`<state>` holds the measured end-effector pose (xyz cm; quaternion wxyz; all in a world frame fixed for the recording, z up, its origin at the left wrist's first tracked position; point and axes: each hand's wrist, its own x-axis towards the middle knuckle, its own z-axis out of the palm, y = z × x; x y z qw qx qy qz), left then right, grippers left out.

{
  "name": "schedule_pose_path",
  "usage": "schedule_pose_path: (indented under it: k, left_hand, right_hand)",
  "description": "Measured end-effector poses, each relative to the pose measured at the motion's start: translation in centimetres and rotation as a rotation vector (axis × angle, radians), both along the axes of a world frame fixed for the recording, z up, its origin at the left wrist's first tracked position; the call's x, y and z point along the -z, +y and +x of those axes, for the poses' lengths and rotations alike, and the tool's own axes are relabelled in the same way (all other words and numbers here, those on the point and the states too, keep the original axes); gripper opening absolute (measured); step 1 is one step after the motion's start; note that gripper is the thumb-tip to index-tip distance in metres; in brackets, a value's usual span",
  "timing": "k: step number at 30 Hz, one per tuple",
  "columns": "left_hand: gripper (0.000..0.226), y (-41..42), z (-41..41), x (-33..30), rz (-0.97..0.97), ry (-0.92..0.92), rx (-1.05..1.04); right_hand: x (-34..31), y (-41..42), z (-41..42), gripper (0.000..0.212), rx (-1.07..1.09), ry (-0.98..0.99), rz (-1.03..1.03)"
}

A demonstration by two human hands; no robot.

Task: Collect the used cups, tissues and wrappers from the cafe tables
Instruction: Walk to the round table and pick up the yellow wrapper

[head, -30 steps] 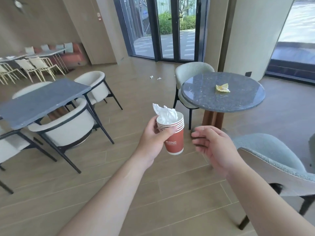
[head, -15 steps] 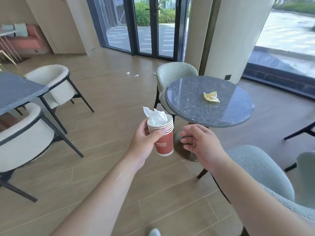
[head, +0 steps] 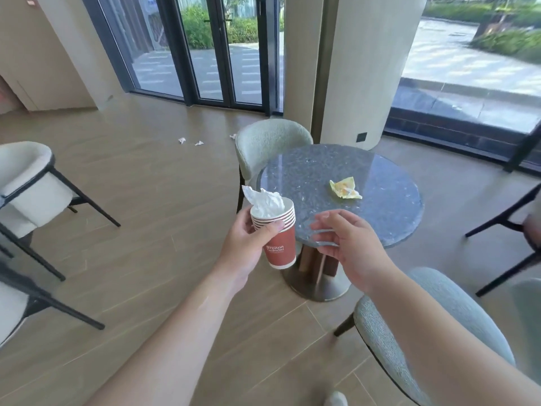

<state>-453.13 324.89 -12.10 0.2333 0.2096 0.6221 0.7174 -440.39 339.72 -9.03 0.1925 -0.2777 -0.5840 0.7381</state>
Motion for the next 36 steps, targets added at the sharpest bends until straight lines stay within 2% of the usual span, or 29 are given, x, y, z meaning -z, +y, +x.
schedule_pose_path:
  k: [4,11,14,19,25,32,36]
  left_hand:
    - [0.077,5.8,-3.3,1.5,-0.048,-0.018,0.001]
    - [0.079,19.2,-10.8,4.9,-0.151,-0.037,-0.032]
    - [0.081,25.7,-13.5,6.6,-0.215,-0.055,-0.030]
    - [0.076,32.8,-17.5,9.1,-0.290,-0.069,-0.013]
    - [0.078,36.8,-20.5,11.2,-0.354,-0.132,-0.038]
    - [0.065,39.5,-22.7,13.3,-0.416,-0.166,-0.025]
    - [0.062,39.6,-23.5,14.5,-0.441,-0.198,-0.025]
  right_hand:
    - [2.2,5.9,-3.6,0.014,0.033,-0.027,-0.022]
    - [7.0,19.4,-12.3,0.010,0.021,-0.044,-0.074]
    - [9.7,26.0,-15.4,0.016,0.033,-0.113,-0.056]
    - [14.1,34.3,-18.9,0.014,0.050,-0.270,-0.013]
    - [19.3,40.7,-21.8,0.008,0.031,-0.570,0.336]
    - [24.2,43.8,-24.8,0.055,-0.248,-0.831,0.784]
    - [26.1,43.8,-25.9,0.065,-0.426,-0.956,0.903]
